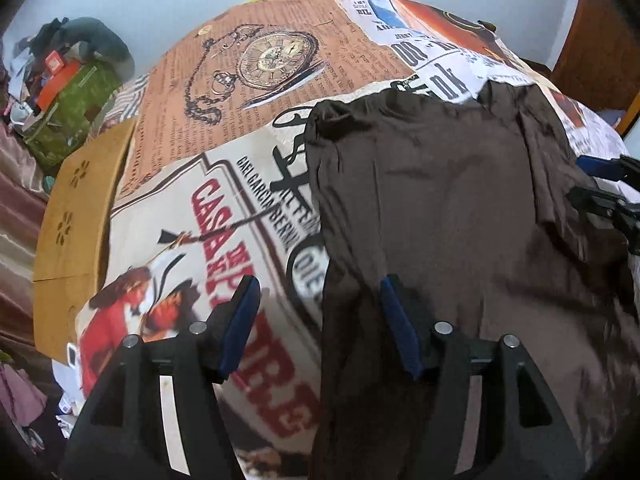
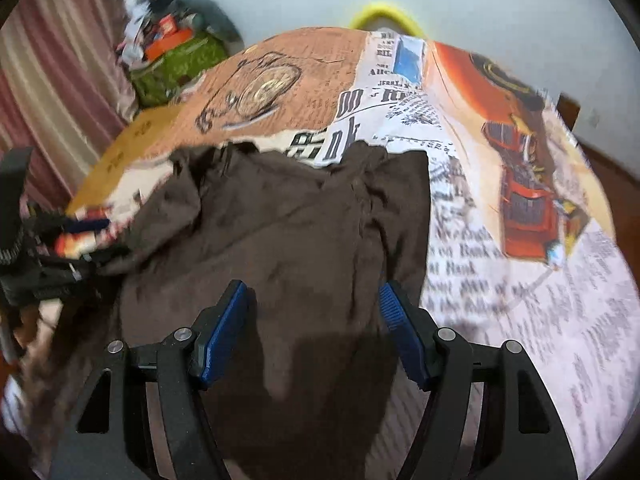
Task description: Fold small clothes
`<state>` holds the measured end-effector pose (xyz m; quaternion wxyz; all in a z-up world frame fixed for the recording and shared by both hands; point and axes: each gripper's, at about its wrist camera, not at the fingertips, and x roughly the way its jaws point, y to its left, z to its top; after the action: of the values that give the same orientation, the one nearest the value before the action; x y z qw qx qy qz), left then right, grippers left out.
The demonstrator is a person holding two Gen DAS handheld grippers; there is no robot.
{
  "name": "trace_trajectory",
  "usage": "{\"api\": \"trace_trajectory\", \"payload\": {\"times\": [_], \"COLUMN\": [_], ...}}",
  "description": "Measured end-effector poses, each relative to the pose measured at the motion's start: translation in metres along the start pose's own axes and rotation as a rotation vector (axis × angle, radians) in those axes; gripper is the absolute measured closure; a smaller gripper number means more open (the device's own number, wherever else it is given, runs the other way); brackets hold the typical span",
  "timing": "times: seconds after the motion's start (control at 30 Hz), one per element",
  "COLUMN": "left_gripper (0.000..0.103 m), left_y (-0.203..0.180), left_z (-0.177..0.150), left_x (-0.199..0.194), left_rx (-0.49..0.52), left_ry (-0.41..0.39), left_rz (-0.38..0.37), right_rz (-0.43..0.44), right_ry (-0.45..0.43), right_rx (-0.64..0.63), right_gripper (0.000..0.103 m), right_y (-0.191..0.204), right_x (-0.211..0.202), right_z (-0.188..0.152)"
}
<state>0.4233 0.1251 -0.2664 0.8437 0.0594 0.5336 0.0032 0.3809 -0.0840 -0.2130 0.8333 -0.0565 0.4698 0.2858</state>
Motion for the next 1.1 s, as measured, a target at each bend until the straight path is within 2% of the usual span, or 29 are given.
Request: {"api": "trace_trajectory", "payload": {"times": [0.1, 0.13, 0.2, 0.23, 0.37, 0.47, 0.63, 0.7, 0.77, 0.8, 0.9, 1.0, 1.1], "left_gripper": [0.034, 0.034, 0.033, 0.033, 0.034, 0.034, 0.030, 0.027, 0.026, 0.026, 0.026, 0.026, 0.026], "left_y": [-0.001, -0.001, -0.001, -0.001, -0.001, -0.003, 0.001, 0.004, 0.008, 0.011, 0.017, 0.024, 0.031], "left_z": [-0.014, -0.019, -0.029, -0.033, -0.049, -0.063, -0.082, -0.089, -0.095, -0.100, -0.111, -0.118, -0.124], "left_x": [-0.007, -0.008, -0.011, -0.013, -0.026, -0.040, -0.078, -0.090, -0.098, -0.101, -0.103, -0.100, -0.094], "left_rx": [0.006, 0.000, -0.020, -0.032, -0.067, -0.072, -0.094, -0.118, -0.141, -0.156, -0.191, -0.216, -0.244], "left_ry": [-0.004, -0.003, 0.000, -0.001, 0.007, 0.007, -0.047, -0.065, -0.074, -0.075, -0.070, -0.054, -0.036], "left_rz": [0.002, 0.002, 0.001, 0.003, -0.016, -0.011, 0.014, 0.021, 0.023, 0.024, 0.021, 0.031, 0.034], "right_rz": [-0.033, -0.068, -0.091, -0.088, -0.025, -0.023, -0.008, -0.049, -0.136, -0.204, -0.306, -0.355, -0.331], "right_ry": [0.028, 0.016, 0.017, 0.019, 0.052, 0.057, 0.000, -0.039, -0.085, -0.094, -0.084, -0.058, -0.016], "right_rx": [-0.077, -0.114, -0.148, -0.155, -0.134, -0.107, -0.057, -0.065, -0.108, -0.135, -0.165, -0.156, -0.134], "right_gripper": [0.037, 0.037, 0.028, 0.027, 0.027, 0.027, 0.027, 0.027, 0.025, 0.025, 0.025, 0.025, 0.025], "right_y": [0.008, 0.014, 0.020, 0.022, 0.025, 0.027, 0.027, 0.029, 0.032, 0.033, 0.029, 0.022, 0.022], "right_x": [-0.008, -0.013, -0.020, -0.024, -0.035, -0.045, -0.077, -0.085, -0.086, -0.079, -0.056, -0.035, -0.014], "right_z": [-0.018, -0.027, -0.039, -0.044, -0.058, -0.065, -0.069, -0.067, -0.064, -0.060, -0.048, -0.037, -0.035]}}
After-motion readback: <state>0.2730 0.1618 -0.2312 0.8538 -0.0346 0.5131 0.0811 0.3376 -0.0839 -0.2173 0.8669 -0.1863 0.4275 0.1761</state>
